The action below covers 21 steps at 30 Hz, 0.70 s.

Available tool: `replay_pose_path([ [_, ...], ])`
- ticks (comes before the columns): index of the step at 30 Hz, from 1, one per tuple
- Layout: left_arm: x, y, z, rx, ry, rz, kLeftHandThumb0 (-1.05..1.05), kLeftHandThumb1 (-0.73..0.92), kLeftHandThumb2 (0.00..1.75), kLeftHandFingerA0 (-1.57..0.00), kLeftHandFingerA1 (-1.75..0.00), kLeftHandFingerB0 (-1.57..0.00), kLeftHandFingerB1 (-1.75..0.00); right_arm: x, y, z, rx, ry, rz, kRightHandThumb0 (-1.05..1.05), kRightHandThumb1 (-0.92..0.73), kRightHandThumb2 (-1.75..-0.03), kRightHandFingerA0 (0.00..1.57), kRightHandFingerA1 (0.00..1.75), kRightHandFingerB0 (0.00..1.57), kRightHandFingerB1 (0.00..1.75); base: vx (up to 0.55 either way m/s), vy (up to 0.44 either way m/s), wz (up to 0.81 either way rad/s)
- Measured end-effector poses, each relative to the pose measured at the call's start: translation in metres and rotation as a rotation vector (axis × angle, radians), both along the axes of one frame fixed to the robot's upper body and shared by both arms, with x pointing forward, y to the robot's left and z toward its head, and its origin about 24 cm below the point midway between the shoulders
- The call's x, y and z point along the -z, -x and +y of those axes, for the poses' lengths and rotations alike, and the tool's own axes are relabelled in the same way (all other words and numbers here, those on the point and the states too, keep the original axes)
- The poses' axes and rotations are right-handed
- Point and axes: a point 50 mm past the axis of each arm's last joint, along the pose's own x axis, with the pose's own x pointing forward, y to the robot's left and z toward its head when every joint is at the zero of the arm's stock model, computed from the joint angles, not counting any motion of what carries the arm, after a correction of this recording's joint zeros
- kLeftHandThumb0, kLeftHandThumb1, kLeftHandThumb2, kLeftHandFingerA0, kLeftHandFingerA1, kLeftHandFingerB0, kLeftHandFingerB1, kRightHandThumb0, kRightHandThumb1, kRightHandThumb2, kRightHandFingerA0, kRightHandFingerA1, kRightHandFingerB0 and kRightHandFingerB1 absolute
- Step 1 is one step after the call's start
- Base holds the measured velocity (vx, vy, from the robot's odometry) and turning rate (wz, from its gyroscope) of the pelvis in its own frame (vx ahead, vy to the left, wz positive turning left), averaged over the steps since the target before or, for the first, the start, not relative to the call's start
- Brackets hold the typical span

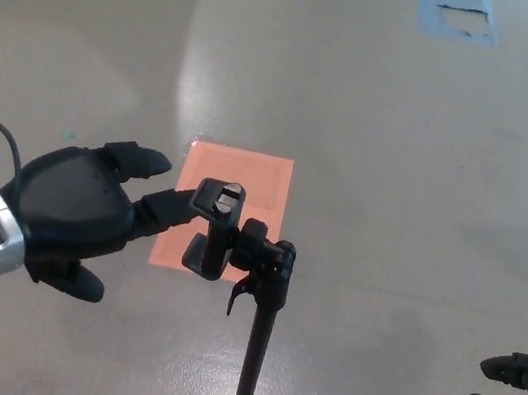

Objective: The robot uses its left hand to grab the top of a phone stand kept on the floor and tilt it upwards to adjust its angle

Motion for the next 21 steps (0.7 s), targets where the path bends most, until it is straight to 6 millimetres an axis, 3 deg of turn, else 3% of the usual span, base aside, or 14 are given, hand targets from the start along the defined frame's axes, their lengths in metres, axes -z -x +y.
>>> replay_pose_path([
  [5,0.004,-0.006,0.012,-0.071,-0.006,0.026,-0.84,0.52,0.89,-0.08,-0.15,0.0,-0.06,-0.003,-0.004,0.001,-0.003,0.0,-0.011,-0.56,-0.79,-0.64,0.27,0.36,0.25,0.32,0.0,0.0,0.0],
  [6,0.007,-0.009,0.021,-0.126,0.009,0.056,-0.8,0.48,0.89,-0.08,-0.24,0.0,-0.11,-0.004,-0.005,0.001,-0.004,-0.001,-0.014,-0.56,-0.79,-0.64,0.28,0.37,0.25,0.32,0.0,0.0,0.0],
  [9,0.012,-0.013,0.03,-0.197,0.045,0.099,-0.81,0.49,0.89,-0.08,-0.26,0.0,-0.11,-0.004,-0.005,0.002,-0.004,-0.002,-0.014,-0.56,-0.79,-0.64,0.28,0.37,0.25,0.32,0.0,0.0,0.0],
  [11,0.016,-0.014,0.036,-0.237,0.068,0.125,-0.9,0.73,1.12,-0.04,-0.22,0.0,-0.12,-0.005,-0.005,0.002,-0.005,-0.002,-0.014,-0.55,-0.79,-0.64,0.27,0.37,0.25,0.33,0.0,0.0,0.0],
  [16,0.03,-0.015,0.063,-0.4,0.147,0.211,-0.87,0.76,1.15,-0.04,-0.2,0.0,-0.14,-0.004,-0.005,0.002,-0.006,-0.005,-0.012,-0.55,-0.79,-0.64,0.27,0.37,0.25,0.33,0.0,0.0,0.0],
  [18,0.034,-0.014,0.068,-0.431,0.16,0.228,-0.85,0.72,1.12,-0.04,-0.2,0.0,-0.16,-0.004,-0.005,0.002,-0.006,-0.005,-0.012,-0.56,-0.79,-0.64,0.27,0.37,0.25,0.32,0.0,0.0,0.0],
  [19,0.038,-0.013,0.073,-0.463,0.175,0.243,-0.86,0.82,0.65,-0.08,-0.24,0.0,-0.15,-0.004,-0.005,0.002,-0.006,-0.005,-0.012,-0.56,-0.79,-0.64,0.27,0.37,0.26,0.32,0.0,0.0,0.0],
  [20,0.042,-0.011,0.078,-0.497,0.194,0.257,-0.86,0.82,0.65,-0.08,-0.24,0.0,-0.15,-0.004,-0.005,0.002,-0.006,-0.005,-0.011,-0.56,-0.79,-0.64,0.27,0.37,0.26,0.32,0.0,0.0,0.0],
  [21,0.046,-0.01,0.083,-0.532,0.217,0.269,-0.83,0.59,1.0,-0.08,-0.24,0.0,-0.17,-0.004,-0.005,0.002,-0.006,-0.005,-0.01,-0.56,-0.78,-0.63,0.27,0.37,0.26,0.32,0.0,0.0,0.0],
])
